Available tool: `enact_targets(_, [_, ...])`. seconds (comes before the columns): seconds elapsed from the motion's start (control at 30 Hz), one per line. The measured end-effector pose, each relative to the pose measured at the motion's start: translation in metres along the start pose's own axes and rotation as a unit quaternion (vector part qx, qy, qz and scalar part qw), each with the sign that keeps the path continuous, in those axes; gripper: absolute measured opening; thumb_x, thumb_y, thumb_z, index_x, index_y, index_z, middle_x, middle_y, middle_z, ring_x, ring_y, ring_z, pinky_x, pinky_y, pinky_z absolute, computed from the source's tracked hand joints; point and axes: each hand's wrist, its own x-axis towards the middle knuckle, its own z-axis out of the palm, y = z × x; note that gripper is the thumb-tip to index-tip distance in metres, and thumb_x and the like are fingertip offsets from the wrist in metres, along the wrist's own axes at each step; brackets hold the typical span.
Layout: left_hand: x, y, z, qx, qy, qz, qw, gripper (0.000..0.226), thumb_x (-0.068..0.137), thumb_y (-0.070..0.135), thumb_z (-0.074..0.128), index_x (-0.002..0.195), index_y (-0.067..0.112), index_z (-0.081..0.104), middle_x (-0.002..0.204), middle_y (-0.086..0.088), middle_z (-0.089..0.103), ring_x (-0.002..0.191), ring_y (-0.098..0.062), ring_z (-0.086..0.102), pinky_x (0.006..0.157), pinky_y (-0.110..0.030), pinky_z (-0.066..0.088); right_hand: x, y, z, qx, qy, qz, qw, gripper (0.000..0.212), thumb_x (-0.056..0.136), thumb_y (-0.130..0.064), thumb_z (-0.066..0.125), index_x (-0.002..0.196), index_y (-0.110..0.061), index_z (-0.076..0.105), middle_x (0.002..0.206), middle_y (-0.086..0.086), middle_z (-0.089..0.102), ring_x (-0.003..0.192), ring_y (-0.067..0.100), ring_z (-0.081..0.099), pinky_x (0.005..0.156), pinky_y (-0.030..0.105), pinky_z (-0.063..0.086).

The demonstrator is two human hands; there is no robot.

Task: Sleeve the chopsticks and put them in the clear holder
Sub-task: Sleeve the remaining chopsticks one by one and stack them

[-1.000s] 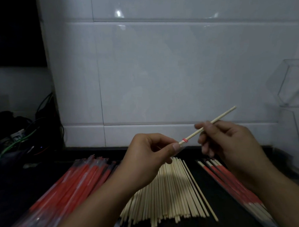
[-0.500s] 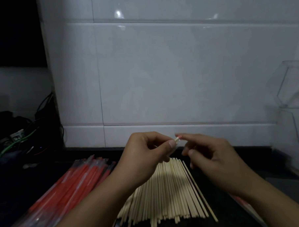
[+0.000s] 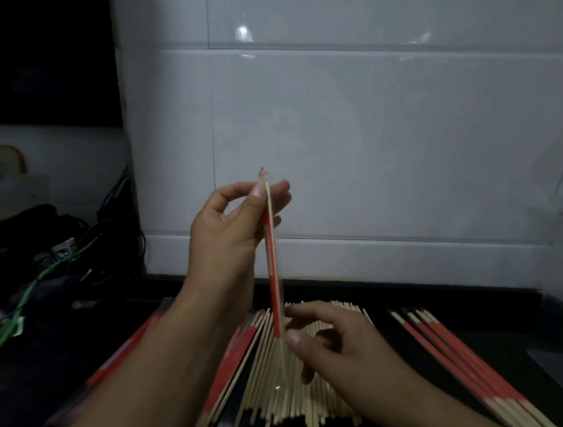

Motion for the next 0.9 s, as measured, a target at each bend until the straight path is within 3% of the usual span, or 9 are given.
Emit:
enact_targets(0.1, [-0.003, -0.003, 0.004, -0.034, 0.042, 0.010, 0.999, 0.005, 0.099, 0.015, 0.056, 0.103, 0.012, 0.056, 0.098, -0.007, 0.078, 0.097, -0.020, 0.074, 0.088, -0.033, 0.056, 0.003, -0.001, 0.004, -0.003, 0.003, -0.011, 1.000, 0.023, 0.091, -0.030, 0.066, 0.114, -0.027, 0.069, 0.098, -0.013, 0.070, 0.068, 0.020, 0.068, 0.072, 0.034, 0.059])
enact_targets(0.2, [-0.009, -0.008, 0.012, -0.063, 0.104, 0.014, 0.992, 0.005, 0.099, 0.009, 0.056, 0.102, 0.013, 0.056, 0.093, -0.008, 0.078, 0.089, -0.020, 0.076, 0.079, -0.026, 0.060, 0.004, -0.003, 0.000, 0.051, -0.019, -0.023, 0.998, 0.017, 0.094, -0.022, 0.063, 0.104, -0.016, 0.074, 0.089, -0.002, 0.074, 0.059, 0.014, 0.062, 0.058, 0.020, 0.050])
enact_targets(0.33, [-0.017, -0.015, 0.023, -0.055, 0.142, 0.021, 0.988, 0.025, 0.100, 0.005, 0.055, 0.121, 0.018, 0.056, 0.091, -0.005, 0.075, 0.084, -0.017, 0.076, 0.078, -0.024, 0.060, 0.005, -0.003, 0.001, 0.096, -0.058, -0.032, 0.993, 0.015, 0.094, -0.021, 0.063, 0.093, -0.009, 0.073, 0.084, 0.009, 0.073, 0.055, 0.011, 0.060, 0.056, 0.021, 0.049])
enact_targets(0.4, [-0.019, -0.016, 0.024, -0.016, 0.121, 0.036, 0.992, 0.028, 0.100, 0.006, 0.055, 0.125, 0.019, 0.057, 0.094, -0.005, 0.073, 0.084, -0.015, 0.076, 0.081, -0.024, 0.060, 0.005, -0.002, 0.002, 0.095, -0.051, -0.024, 0.994, 0.021, 0.094, -0.024, 0.063, 0.088, -0.007, 0.073, 0.083, 0.014, 0.073, 0.052, 0.016, 0.057, 0.055, 0.029, 0.050])
enact_targets(0.5, [-0.019, -0.018, 0.018, 0.105, 0.065, 0.090, 0.988, 0.017, 0.098, 0.008, 0.059, 0.112, 0.013, 0.065, 0.098, -0.005, 0.072, 0.086, -0.009, 0.075, 0.074, -0.017, 0.058, 0.004, 0.001, -0.002, 0.098, -0.004, -0.012, 0.995, 0.033, 0.090, -0.032, 0.063, 0.085, -0.001, 0.073, 0.070, 0.011, 0.070, 0.048, 0.012, 0.052, 0.053, 0.027, 0.047])
enact_targets(0.6, [-0.014, -0.018, 0.008, 0.209, 0.010, 0.103, 0.972, 0.008, 0.094, 0.011, 0.065, 0.100, 0.014, 0.070, 0.091, -0.003, 0.074, 0.085, -0.008, 0.072, 0.071, -0.011, 0.053, 0.003, 0.004, -0.010, 0.103, 0.012, -0.008, 0.995, 0.023, 0.096, -0.024, 0.059, 0.087, -0.010, 0.074, 0.062, 0.004, 0.065, 0.047, 0.010, 0.051, 0.050, 0.022, 0.044])
enact_targets(0.73, [-0.006, -0.014, -0.003, 0.228, -0.038, 0.047, 0.972, 0.003, 0.088, 0.010, 0.070, 0.091, 0.008, 0.072, 0.083, -0.003, 0.077, 0.083, -0.011, 0.074, 0.076, -0.015, 0.056, 0.002, 0.007, -0.016, 0.123, 0.022, -0.003, 0.992, 0.021, 0.093, -0.028, 0.061, 0.088, -0.013, 0.075, 0.061, 0.003, 0.064, 0.049, 0.012, 0.051, 0.050, 0.020, 0.044])
enact_targets(0.9, [0.001, -0.012, -0.010, 0.244, -0.028, 0.057, 0.968, 0.006, 0.087, 0.014, 0.072, 0.086, 0.009, 0.069, 0.078, 0.001, 0.078, 0.080, -0.010, 0.075, 0.077, -0.014, 0.055, 0.003, 0.009, -0.016, 0.132, 0.039, -0.016, 0.990, 0.025, 0.098, -0.026, 0.053, 0.092, -0.015, 0.075, 0.070, 0.003, 0.067, 0.056, 0.014, 0.057, 0.052, 0.018, 0.042])
